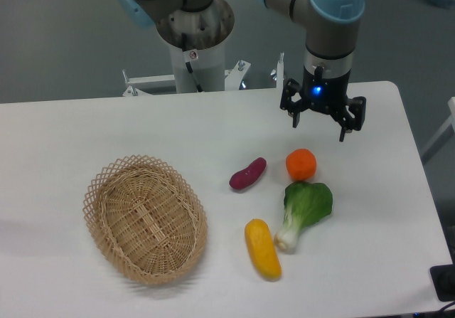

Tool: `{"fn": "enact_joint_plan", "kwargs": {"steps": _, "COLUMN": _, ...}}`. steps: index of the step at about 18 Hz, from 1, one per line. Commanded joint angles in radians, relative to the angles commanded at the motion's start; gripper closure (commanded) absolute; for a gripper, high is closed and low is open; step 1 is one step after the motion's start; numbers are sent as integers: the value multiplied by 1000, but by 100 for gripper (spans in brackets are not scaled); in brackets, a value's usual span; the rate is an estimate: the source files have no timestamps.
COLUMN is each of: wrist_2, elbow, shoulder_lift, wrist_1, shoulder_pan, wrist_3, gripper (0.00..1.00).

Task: Pick up the mango from the table
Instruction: 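Move the open gripper toward the yellow mango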

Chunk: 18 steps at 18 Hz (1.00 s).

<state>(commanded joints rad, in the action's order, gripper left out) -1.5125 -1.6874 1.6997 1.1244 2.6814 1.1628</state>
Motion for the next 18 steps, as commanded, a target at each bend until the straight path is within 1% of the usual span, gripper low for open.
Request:
{"fn": "enact_joint_plan", "kwargs": {"steps": 1, "wrist_2": 0, "elbow": -2, "shoulder_lift": -2, "wrist_1": -5, "shoulder_pan": 0, "wrist_3": 0, "gripper": 0}}
{"fn": "enact_joint_plan", "kwargs": {"steps": 2, "wrist_2": -2, "elbow": -20, "shoulder_lift": -3, "wrist_1": -8, "shoulder_pan": -2, "wrist_3": 3, "gripper": 0}}
{"fn": "enact_joint_plan", "kwargs": {"steps": 5, "wrist_2": 3, "elbow": -23, "shoulder_lift": -3, "wrist_1": -43, "shoulder_pan": -3, "wrist_3": 0, "gripper": 0}}
{"fn": "enact_joint_plan", "kwargs": {"steps": 9, "wrist_2": 6, "elbow": -26, "shoulder_lift": -3, "wrist_1": -48, "shoulder_pan": -5, "wrist_3": -12, "gripper": 0}}
{"fn": "enact_joint_plan", "kwargs": {"steps": 11, "wrist_2": 9, "elbow": -28, "shoulder_lift": -2, "wrist_1": -63, "shoulder_pan": -5, "wrist_3": -47, "gripper": 0}}
{"fn": "enact_joint_plan", "kwargs": {"steps": 13, "wrist_2": 35, "elbow": -26, "shoulder_lift": 2, "wrist_1": -67, "shoulder_pan": -11, "wrist_3": -75, "gripper": 0}}
{"fn": "enact_joint_plan", "kwargs": {"steps": 15, "wrist_2": 38, "elbow": -23, "shoulder_lift": 12, "wrist_1": -77, "shoulder_pan": -15, "wrist_3": -136, "gripper": 0}}
{"fn": "enact_joint_plan", "kwargs": {"steps": 18, "wrist_2": 38, "elbow": -28, "shoulder_lift": 32, "wrist_1": -92, "shoulder_pan": -58, "wrist_3": -193, "gripper": 0}}
